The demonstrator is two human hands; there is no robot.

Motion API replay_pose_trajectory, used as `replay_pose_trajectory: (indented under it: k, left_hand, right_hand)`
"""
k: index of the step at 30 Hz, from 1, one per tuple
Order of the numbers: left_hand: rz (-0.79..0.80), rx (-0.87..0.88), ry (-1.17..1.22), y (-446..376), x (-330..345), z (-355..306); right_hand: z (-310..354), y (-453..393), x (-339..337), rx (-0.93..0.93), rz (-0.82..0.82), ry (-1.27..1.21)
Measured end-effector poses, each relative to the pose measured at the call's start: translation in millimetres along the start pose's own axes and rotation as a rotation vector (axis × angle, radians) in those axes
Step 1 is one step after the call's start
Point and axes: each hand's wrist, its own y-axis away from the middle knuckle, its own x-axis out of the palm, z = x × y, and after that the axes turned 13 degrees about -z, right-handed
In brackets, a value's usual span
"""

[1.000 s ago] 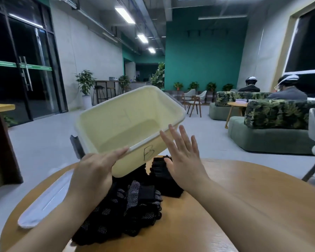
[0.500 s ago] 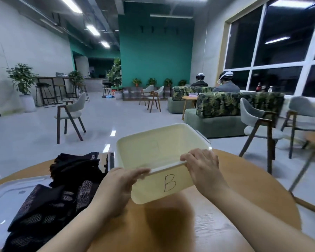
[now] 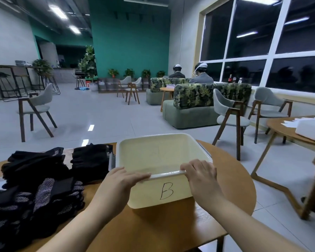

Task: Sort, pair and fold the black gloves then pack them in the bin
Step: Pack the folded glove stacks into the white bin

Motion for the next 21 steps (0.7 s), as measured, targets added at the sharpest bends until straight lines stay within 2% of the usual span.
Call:
replay_pose_trajectory:
  k: [8, 12, 16, 21]
  left_hand:
    - [0.073, -0.02, 0.026, -0.5, 5.4, -1.4]
    - [0.097, -0.029, 0.054, -1.3, 3.4, -5.2]
    - [0.136, -0.033, 0.079, -0.4, 0.8, -8.2]
    - [0.266, -0.059, 0.163, -9.8, -17.3, -10.2]
  right_hand:
    - [-4.2, 8.1, 0.7, 0.069, 0.044, -0.054]
    - [-2.8, 3.9, -8.2, 0.123, 0.021, -0.239]
    - [6.9, -11.1, -15.1, 0.072, 0.023, -0.351]
    - [31.8, -42.8, -6.6, 0.049, 0.091, -0.389]
